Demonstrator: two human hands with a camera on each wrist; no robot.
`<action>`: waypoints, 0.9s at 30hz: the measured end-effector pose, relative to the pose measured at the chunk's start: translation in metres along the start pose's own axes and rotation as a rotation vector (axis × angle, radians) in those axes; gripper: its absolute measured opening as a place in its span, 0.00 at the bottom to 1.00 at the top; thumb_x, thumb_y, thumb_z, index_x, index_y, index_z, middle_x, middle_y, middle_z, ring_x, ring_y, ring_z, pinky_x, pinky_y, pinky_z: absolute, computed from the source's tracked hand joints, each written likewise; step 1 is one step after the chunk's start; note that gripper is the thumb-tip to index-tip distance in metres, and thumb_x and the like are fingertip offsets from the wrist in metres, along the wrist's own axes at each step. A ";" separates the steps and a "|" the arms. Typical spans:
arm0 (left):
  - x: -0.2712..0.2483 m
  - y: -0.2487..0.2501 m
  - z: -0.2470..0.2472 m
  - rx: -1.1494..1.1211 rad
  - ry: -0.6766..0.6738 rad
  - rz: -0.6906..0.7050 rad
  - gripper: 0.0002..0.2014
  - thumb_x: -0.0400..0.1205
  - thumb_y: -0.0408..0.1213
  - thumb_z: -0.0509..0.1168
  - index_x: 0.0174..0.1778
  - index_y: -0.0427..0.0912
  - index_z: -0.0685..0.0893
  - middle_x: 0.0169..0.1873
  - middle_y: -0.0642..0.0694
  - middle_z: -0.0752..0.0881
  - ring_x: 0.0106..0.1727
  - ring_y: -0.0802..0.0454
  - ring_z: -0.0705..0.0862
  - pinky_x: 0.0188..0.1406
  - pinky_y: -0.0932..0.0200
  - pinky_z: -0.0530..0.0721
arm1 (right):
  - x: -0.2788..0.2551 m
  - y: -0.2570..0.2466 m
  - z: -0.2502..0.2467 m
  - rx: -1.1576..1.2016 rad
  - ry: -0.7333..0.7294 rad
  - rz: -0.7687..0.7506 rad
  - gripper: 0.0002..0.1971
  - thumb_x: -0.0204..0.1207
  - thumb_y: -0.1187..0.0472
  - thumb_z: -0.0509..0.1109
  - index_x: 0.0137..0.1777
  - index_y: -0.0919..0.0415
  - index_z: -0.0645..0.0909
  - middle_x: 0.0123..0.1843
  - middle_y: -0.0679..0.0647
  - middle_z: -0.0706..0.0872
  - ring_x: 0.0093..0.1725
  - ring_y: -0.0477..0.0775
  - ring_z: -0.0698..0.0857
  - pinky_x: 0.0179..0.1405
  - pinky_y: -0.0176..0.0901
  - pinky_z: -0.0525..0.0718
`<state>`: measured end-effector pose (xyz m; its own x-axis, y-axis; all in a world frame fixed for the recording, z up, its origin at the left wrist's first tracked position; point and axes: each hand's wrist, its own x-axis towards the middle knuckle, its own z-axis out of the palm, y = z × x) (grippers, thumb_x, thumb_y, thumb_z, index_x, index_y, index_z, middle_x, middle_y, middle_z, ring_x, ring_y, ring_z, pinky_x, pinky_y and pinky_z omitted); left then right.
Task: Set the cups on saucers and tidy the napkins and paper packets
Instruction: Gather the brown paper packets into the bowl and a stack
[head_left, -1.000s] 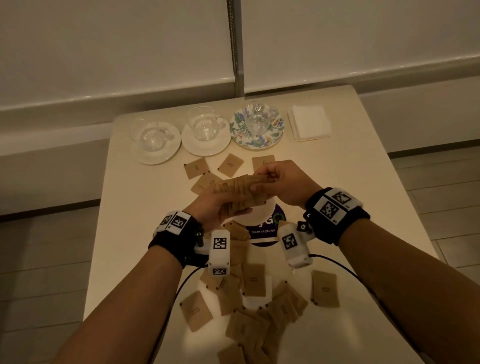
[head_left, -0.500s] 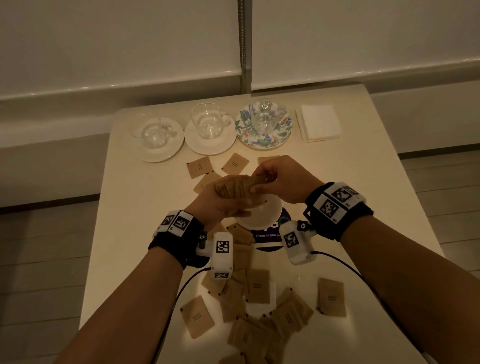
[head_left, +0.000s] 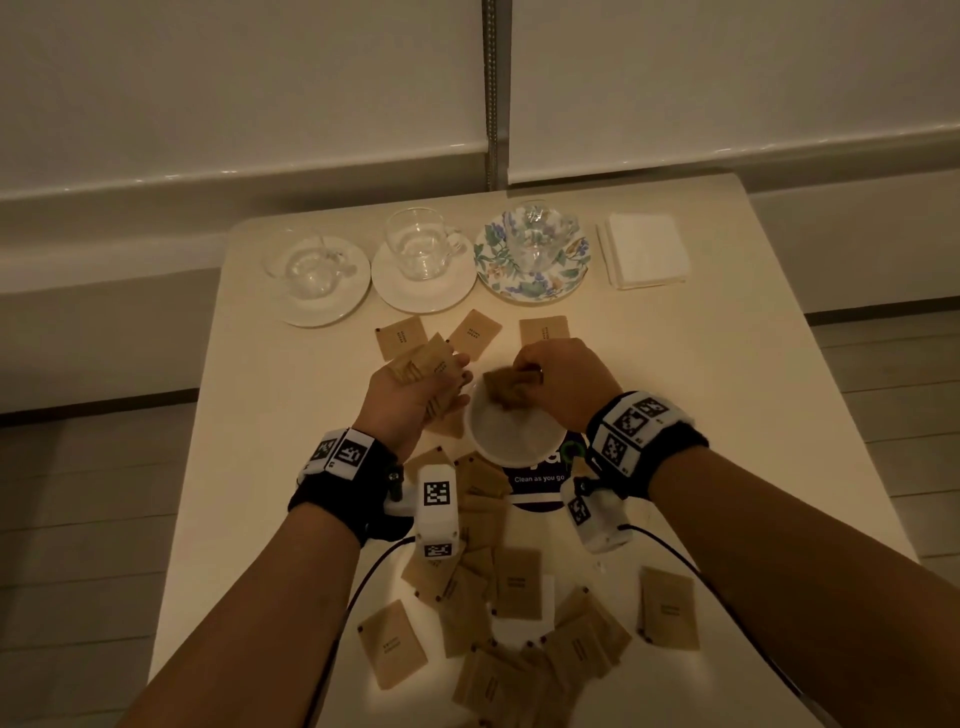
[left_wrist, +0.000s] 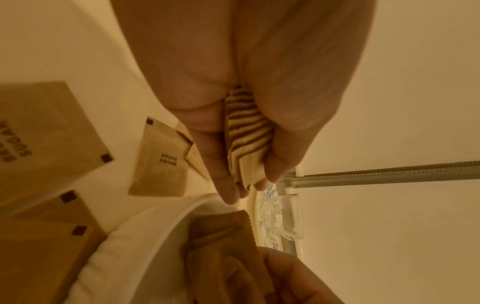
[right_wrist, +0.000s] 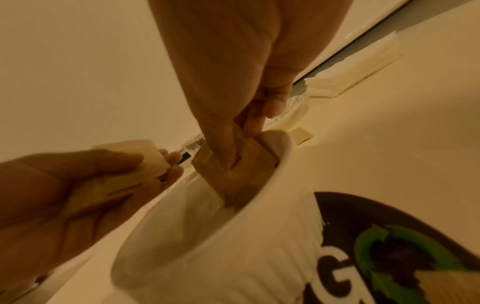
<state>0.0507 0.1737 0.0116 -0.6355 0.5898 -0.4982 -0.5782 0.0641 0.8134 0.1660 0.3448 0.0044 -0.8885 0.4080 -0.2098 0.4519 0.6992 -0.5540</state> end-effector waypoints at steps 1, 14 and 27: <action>0.000 -0.001 -0.001 -0.006 -0.002 0.003 0.14 0.79 0.22 0.67 0.61 0.35 0.84 0.55 0.37 0.90 0.57 0.38 0.88 0.47 0.48 0.91 | 0.001 -0.001 0.003 -0.054 0.015 -0.006 0.12 0.75 0.57 0.74 0.56 0.59 0.86 0.52 0.55 0.82 0.51 0.56 0.80 0.46 0.42 0.73; -0.003 0.003 0.005 0.103 -0.105 0.059 0.14 0.78 0.22 0.69 0.59 0.37 0.88 0.52 0.35 0.89 0.52 0.40 0.89 0.48 0.47 0.90 | -0.004 0.006 -0.003 0.048 0.148 -0.016 0.23 0.70 0.59 0.78 0.65 0.59 0.80 0.56 0.53 0.78 0.51 0.50 0.79 0.53 0.45 0.80; -0.010 0.004 0.026 0.207 -0.375 -0.043 0.20 0.79 0.17 0.62 0.64 0.36 0.84 0.58 0.32 0.88 0.60 0.35 0.87 0.55 0.45 0.88 | -0.012 -0.007 -0.042 0.451 -0.026 -0.040 0.07 0.71 0.61 0.80 0.46 0.55 0.87 0.42 0.49 0.87 0.28 0.33 0.79 0.36 0.34 0.77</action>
<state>0.0683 0.1887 0.0277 -0.3608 0.8327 -0.4200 -0.4611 0.2322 0.8565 0.1766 0.3596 0.0445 -0.9090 0.3669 -0.1978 0.3423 0.3860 -0.8566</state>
